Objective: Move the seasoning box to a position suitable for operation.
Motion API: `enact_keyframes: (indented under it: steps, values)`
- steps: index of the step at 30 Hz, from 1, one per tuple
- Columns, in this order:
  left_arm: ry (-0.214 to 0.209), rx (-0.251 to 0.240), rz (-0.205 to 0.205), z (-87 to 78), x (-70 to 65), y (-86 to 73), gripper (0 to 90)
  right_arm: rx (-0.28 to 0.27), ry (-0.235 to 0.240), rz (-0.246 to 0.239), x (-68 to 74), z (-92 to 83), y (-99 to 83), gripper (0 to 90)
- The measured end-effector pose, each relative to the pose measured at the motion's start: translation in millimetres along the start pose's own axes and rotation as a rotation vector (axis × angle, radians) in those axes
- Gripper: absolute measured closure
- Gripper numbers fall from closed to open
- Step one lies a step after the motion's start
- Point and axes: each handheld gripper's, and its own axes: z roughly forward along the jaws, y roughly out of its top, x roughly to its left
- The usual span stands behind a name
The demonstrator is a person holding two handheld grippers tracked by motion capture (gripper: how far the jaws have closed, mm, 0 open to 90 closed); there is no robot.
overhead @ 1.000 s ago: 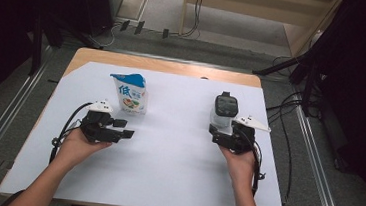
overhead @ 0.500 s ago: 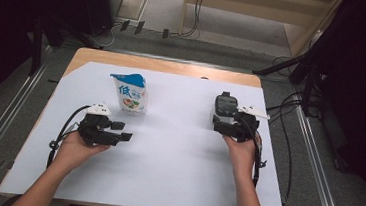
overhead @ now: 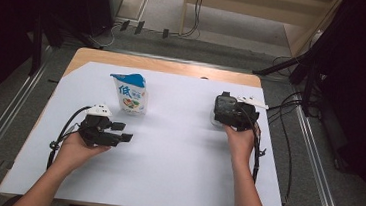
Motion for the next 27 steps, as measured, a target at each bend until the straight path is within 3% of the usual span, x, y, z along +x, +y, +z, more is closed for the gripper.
enact_keyframes:
  steps: [10, 13, 16, 20, 27]
  values:
    - [0.001, 0.0, 0.003, 0.2, 0.2, 0.0, 45.3, 0.026, -0.026, 0.0, 5.6, 23.1, -8.9, 0.0]
    - [0.004, 0.002, 0.001, -0.3, -0.1, -0.2, 45.2, 0.045, -0.025, 0.03, 4.7, 28.3, -12.4, 0.0]
    - [0.004, 0.004, 0.002, -0.4, 0.7, -0.7, 45.2, 0.051, -0.025, 0.028, 4.7, 32.9, -14.9, 0.2]
    - [0.005, -0.001, -0.003, -1.5, 1.3, -1.4, 45.2, 0.046, -0.066, 0.019, 6.7, 35.3, -17.3, 6.1]
    - [0.002, 0.0, -0.011, -1.8, 1.6, -1.9, 45.2, 0.037, -0.043, 0.064, 1.3, 37.0, -19.9, 8.4]
